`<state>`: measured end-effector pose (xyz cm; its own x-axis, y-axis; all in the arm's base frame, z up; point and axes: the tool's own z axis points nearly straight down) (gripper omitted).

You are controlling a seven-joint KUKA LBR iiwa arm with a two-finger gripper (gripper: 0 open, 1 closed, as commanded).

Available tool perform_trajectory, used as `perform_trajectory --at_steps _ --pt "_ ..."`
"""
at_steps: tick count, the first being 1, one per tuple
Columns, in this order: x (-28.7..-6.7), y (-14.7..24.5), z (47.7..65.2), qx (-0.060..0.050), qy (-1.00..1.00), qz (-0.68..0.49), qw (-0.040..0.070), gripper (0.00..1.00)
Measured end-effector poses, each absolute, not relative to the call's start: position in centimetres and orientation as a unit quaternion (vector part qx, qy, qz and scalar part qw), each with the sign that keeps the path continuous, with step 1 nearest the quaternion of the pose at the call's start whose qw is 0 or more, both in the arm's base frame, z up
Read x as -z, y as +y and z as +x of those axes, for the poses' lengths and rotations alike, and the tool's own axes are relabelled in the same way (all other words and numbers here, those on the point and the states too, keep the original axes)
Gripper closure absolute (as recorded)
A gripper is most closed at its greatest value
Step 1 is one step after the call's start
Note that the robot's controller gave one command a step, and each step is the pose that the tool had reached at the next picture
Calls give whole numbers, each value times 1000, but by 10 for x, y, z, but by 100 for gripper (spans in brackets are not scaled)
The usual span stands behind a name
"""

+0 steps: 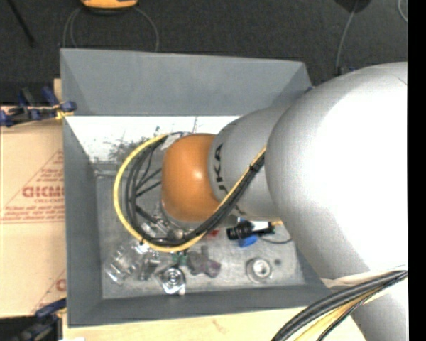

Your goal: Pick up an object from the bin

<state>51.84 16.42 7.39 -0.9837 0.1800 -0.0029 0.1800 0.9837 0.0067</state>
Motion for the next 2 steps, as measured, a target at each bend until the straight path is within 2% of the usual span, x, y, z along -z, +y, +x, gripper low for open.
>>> perform_trajectory --at_steps 1,2 --pt "-77 176 508 2 991 132 6 0" --pt "-75 173 510 0 991 135 5 0"
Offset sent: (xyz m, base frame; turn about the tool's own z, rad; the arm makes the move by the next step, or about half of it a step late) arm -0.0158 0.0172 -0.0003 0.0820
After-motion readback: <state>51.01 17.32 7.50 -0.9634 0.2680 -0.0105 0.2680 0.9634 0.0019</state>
